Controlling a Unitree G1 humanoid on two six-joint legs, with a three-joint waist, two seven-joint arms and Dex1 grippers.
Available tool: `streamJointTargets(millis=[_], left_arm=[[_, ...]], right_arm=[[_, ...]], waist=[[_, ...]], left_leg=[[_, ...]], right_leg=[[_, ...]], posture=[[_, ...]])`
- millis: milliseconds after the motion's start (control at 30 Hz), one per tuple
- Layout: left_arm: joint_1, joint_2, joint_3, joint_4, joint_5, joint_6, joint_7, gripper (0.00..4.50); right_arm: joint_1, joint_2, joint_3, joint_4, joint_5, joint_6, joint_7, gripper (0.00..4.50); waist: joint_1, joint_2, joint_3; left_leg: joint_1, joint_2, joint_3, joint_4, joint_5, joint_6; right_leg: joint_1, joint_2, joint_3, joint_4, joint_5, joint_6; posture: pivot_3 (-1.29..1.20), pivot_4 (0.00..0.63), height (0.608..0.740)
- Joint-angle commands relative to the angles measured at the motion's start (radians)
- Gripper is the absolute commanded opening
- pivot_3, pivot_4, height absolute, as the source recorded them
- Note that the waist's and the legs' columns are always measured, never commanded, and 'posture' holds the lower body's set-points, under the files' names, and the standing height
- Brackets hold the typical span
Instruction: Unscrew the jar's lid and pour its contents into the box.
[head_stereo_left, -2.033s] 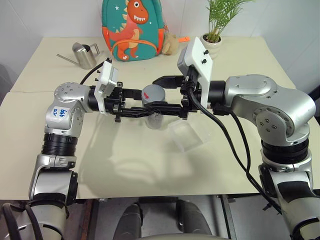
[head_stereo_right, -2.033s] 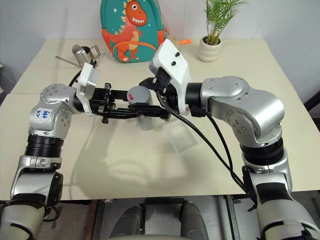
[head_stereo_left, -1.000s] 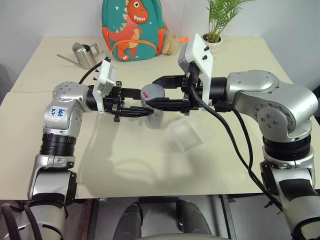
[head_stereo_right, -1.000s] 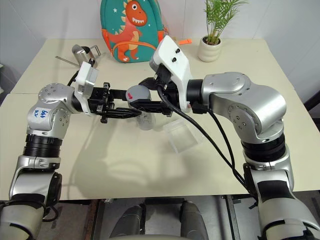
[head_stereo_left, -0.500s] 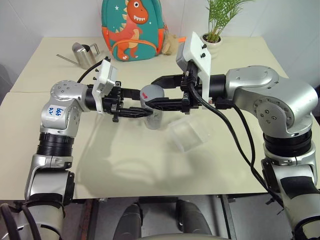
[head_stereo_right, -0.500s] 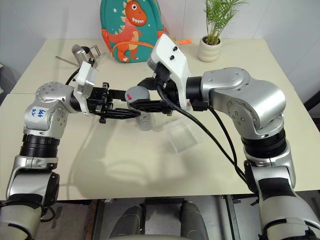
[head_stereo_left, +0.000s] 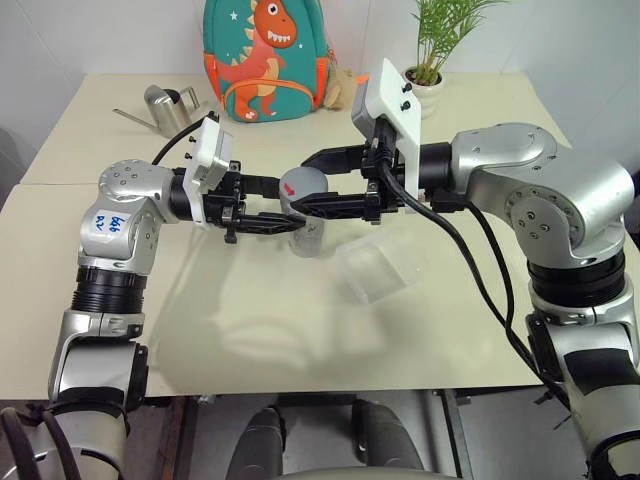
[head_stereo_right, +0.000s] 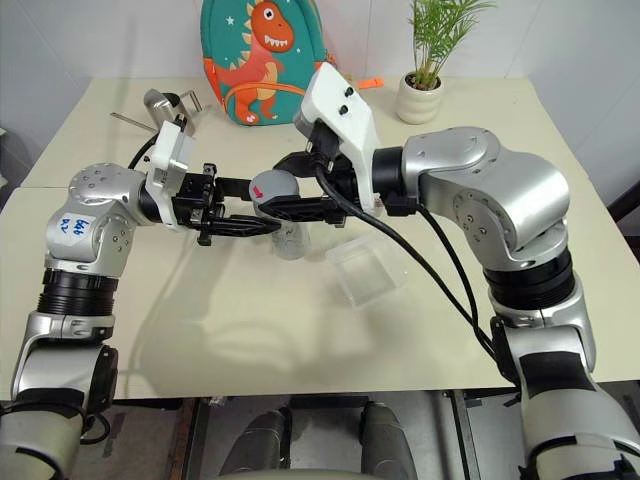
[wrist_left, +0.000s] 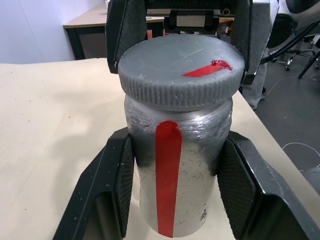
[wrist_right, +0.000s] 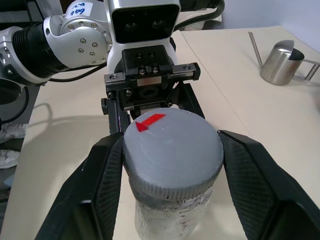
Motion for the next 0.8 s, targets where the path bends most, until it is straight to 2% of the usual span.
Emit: streamJointTargets(millis=[33,533,800], left_arm=[[0.049,0.029,-0.042,-0.017,0.027,0.015,-0.036,2.02],[0.072,0.042,-0.05,-0.039,0.026,0.024,-0.028,2.02],[0.029,0.05,0.008,-0.013,0.01,0.016,0.019,2.02]], right_arm=[[-0.078,-0.045,-0.093,0.012,-0.065,-0.085,-0.031,2.76],[-0.112,-0.048,-0.105,0.063,-0.101,-0.126,-0.017,2.76],[-0.024,-0.075,-0.135,0.053,-0.128,-0.087,-0.074,2.76]], waist=[[0.0,0.0,0.0],[0.0,0.001,0.001],[0.0,0.001,0.001]], left_leg=[[0.0,0.0,0.0,0.0,0.0,0.0],[0.0,0.001,0.003,0.0,0.0,0.0],[0.0,0.001,0.004,0.0,0.0,0.0]], right_leg=[[0.0,0.0,0.0,0.0,0.0,0.0],[-0.002,0.0,0.003,0.001,0.0,0.0],[-0.002,0.0,0.003,0.001,0.0,0.0]], posture=[[0.0,0.15,0.74],[0.0,0.15,0.74],[0.0,0.15,0.74]])
